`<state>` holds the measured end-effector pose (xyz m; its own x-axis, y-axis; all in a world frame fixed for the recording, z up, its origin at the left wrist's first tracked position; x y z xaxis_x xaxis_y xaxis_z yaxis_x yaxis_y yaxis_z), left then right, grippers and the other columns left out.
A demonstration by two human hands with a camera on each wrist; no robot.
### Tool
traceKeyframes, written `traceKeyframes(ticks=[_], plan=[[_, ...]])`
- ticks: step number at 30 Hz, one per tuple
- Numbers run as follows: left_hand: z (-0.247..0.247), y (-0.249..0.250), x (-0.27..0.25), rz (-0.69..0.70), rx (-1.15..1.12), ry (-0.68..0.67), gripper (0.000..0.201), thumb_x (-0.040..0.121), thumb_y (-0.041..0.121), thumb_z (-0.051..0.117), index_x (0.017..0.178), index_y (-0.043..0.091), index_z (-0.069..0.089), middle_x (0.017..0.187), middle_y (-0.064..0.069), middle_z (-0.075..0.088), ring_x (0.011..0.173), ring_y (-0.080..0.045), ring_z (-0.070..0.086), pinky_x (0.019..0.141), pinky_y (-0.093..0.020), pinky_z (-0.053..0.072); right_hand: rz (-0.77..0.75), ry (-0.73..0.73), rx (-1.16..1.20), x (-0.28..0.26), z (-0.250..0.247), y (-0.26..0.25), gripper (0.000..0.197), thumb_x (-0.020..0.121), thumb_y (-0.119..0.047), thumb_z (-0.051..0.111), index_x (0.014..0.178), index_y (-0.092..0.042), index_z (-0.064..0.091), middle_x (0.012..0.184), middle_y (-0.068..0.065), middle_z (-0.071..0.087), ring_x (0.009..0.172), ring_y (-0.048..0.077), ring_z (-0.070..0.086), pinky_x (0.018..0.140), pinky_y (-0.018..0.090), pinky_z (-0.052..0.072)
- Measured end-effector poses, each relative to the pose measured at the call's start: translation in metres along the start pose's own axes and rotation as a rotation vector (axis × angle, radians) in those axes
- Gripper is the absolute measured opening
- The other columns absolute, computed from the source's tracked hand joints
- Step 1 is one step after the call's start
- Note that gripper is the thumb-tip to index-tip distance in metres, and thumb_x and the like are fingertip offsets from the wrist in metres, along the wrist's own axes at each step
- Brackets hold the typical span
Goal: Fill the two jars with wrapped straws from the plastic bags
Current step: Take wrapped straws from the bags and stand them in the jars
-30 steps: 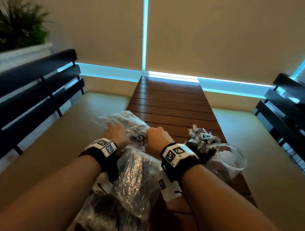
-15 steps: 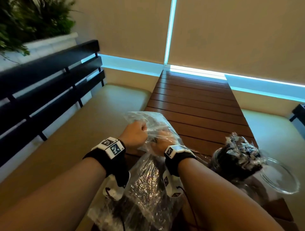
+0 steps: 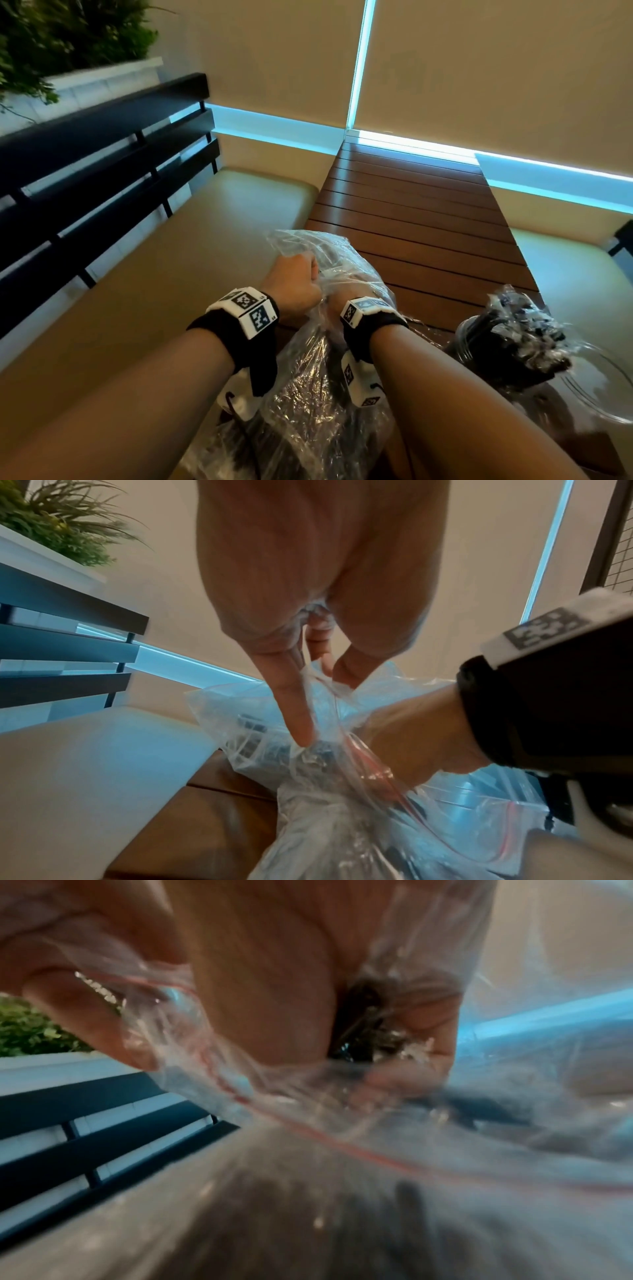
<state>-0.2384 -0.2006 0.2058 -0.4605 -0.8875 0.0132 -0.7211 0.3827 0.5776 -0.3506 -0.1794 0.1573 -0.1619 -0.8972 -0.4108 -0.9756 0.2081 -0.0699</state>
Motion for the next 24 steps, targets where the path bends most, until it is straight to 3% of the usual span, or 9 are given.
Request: traceKeyframes(ticks=[2, 4, 6, 9, 13, 16, 19, 21, 24], plan=[[-0.001, 0.003, 0.001, -0.010, 0.001, 0.040, 0.018, 0.083, 0.004, 0.057, 0.075, 0.018, 0.048, 0.076, 0.001, 0.055, 0.067, -0.014, 0.049, 0.052, -0.024, 0.035, 0.007, 0.129, 0.021, 0.002, -0.003, 0.003, 0.038, 0.092, -0.037, 0.051, 0.121, -0.017, 0.063, 0.110, -0.001, 0.061, 0.099, 0.021, 0.056, 0.084, 0.031, 0.046], [-0.003, 0.007, 0.002, -0.029, -0.009, 0.064, 0.021, 0.084, 0.004, 0.057, 0.073, 0.018, 0.046, 0.074, 0.000, 0.054, 0.067, -0.016, 0.050, 0.053, -0.026, 0.034, -0.027, 0.211, 0.061, -0.011, -0.013, 0.004, 0.035, 0.085, -0.037, 0.052, 0.115, -0.024, 0.066, 0.115, -0.001, 0.065, 0.106, 0.023, 0.059, 0.091, 0.037, 0.051], [-0.004, 0.010, 0.003, -0.065, -0.023, 0.080, 0.021, 0.085, 0.002, 0.056, 0.073, 0.017, 0.047, 0.076, -0.001, 0.055, 0.072, -0.020, 0.051, 0.056, -0.026, 0.036, -0.070, 0.245, 0.067, -0.024, -0.024, 0.005, 0.030, 0.091, -0.029, 0.055, 0.118, -0.020, 0.066, 0.120, 0.003, 0.066, 0.114, 0.024, 0.060, 0.095, 0.035, 0.048], [-0.008, 0.015, 0.006, -0.087, -0.080, 0.129, 0.019, 0.087, 0.005, 0.059, 0.077, 0.016, 0.047, 0.079, -0.002, 0.056, 0.074, -0.020, 0.052, 0.058, -0.028, 0.038, 0.049, 0.235, 0.143, -0.035, -0.027, 0.025, 0.025, 0.096, -0.020, 0.054, 0.115, -0.008, 0.065, 0.118, 0.010, 0.066, 0.107, 0.027, 0.063, 0.081, 0.029, 0.047], [-0.009, 0.029, 0.003, -0.011, -0.116, 0.157, 0.017, 0.087, 0.005, 0.055, 0.079, 0.017, 0.046, 0.075, -0.002, 0.056, 0.068, -0.020, 0.052, 0.055, -0.031, 0.036, 0.112, 0.254, 0.160, -0.044, -0.022, 0.042, 0.029, 0.097, -0.027, 0.053, 0.114, -0.008, 0.067, 0.120, 0.013, 0.066, 0.108, 0.030, 0.064, 0.085, 0.033, 0.050], [-0.009, 0.029, 0.006, -0.038, -0.099, 0.186, 0.015, 0.088, 0.005, 0.058, 0.082, 0.016, 0.048, 0.077, -0.004, 0.058, 0.073, -0.024, 0.056, 0.059, -0.031, 0.041, 0.119, 0.188, 0.132, -0.052, -0.024, 0.044, 0.033, 0.095, -0.031, 0.056, 0.117, -0.008, 0.065, 0.119, 0.012, 0.065, 0.100, 0.029, 0.065, 0.078, 0.033, 0.049], [-0.001, 0.022, 0.005, -0.157, -0.116, 0.167, 0.014, 0.085, 0.005, 0.060, 0.084, 0.015, 0.050, 0.085, -0.009, 0.062, 0.082, -0.030, 0.059, 0.067, -0.032, 0.045, 0.105, 0.156, 0.038, -0.077, -0.047, 0.048, 0.027, 0.091, -0.026, 0.058, 0.112, -0.010, 0.064, 0.100, 0.009, 0.063, 0.088, 0.028, 0.065, 0.071, 0.031, 0.051], [0.007, 0.024, 0.001, -0.211, -0.124, 0.137, 0.011, 0.083, 0.005, 0.055, 0.089, 0.014, 0.051, 0.093, -0.013, 0.064, 0.089, -0.034, 0.060, 0.074, -0.038, 0.049, 0.081, 0.151, -0.041, -0.100, -0.071, 0.058, 0.020, 0.090, -0.031, 0.060, 0.099, -0.013, 0.063, 0.080, 0.002, 0.055, 0.079, 0.024, 0.061, 0.067, 0.030, 0.049], [0.013, 0.040, -0.003, -0.231, -0.120, 0.122, 0.021, 0.089, 0.011, 0.052, 0.109, 0.006, 0.054, 0.106, -0.019, 0.065, 0.101, -0.040, 0.059, 0.086, -0.043, 0.049, 0.080, 0.124, -0.151, -0.149, -0.103, 0.078, 0.021, 0.090, -0.031, 0.063, 0.078, -0.017, 0.053, 0.067, -0.001, 0.047, 0.069, 0.019, 0.052, 0.063, 0.029, 0.045]])
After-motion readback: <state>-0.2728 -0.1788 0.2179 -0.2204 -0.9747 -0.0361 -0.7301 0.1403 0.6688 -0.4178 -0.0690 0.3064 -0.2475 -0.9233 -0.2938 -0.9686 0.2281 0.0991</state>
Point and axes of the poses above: each hand's wrist, its own x-axis towards the middle knuckle, its own z-axis out of the palm, y = z × x, the point moved 4 cm from there along x, towards the middle knuckle
